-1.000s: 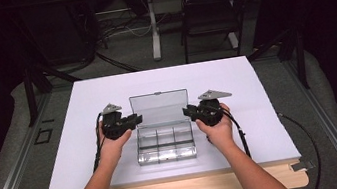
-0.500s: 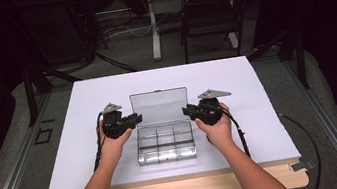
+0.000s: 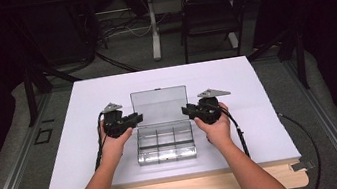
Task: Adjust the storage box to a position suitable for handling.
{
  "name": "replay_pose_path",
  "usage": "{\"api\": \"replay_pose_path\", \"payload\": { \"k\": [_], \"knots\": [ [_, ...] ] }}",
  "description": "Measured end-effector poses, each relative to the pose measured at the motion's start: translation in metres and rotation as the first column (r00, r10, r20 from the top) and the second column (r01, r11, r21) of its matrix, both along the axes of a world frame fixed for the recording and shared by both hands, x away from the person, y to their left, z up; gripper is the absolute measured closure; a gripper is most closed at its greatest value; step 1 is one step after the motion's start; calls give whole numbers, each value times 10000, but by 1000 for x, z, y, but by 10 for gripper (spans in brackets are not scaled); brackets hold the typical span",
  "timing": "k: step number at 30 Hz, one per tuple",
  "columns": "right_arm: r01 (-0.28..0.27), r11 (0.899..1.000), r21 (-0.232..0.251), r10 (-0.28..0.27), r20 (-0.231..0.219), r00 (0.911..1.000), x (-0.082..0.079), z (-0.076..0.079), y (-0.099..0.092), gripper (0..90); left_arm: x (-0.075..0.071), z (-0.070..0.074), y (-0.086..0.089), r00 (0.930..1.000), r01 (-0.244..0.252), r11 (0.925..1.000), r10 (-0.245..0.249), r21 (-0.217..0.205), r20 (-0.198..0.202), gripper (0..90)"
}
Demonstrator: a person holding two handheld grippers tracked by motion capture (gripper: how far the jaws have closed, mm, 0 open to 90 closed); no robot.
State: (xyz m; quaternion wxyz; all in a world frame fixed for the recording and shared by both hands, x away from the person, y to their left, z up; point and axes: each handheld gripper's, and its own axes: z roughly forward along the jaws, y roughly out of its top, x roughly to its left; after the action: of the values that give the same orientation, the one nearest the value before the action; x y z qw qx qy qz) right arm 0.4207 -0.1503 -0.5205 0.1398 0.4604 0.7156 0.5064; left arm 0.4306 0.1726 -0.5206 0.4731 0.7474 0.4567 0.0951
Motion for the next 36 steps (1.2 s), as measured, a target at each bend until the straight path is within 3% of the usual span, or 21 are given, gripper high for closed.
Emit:
{"api": "replay_pose_path", "payload": {
  "k": [36],
  "knots": [
    [275,9994,228,-262,-554,9981,11,-9,2,668,9,-9,-1,9993,-123,9992,110,-373,-355,654]
  ]
}}
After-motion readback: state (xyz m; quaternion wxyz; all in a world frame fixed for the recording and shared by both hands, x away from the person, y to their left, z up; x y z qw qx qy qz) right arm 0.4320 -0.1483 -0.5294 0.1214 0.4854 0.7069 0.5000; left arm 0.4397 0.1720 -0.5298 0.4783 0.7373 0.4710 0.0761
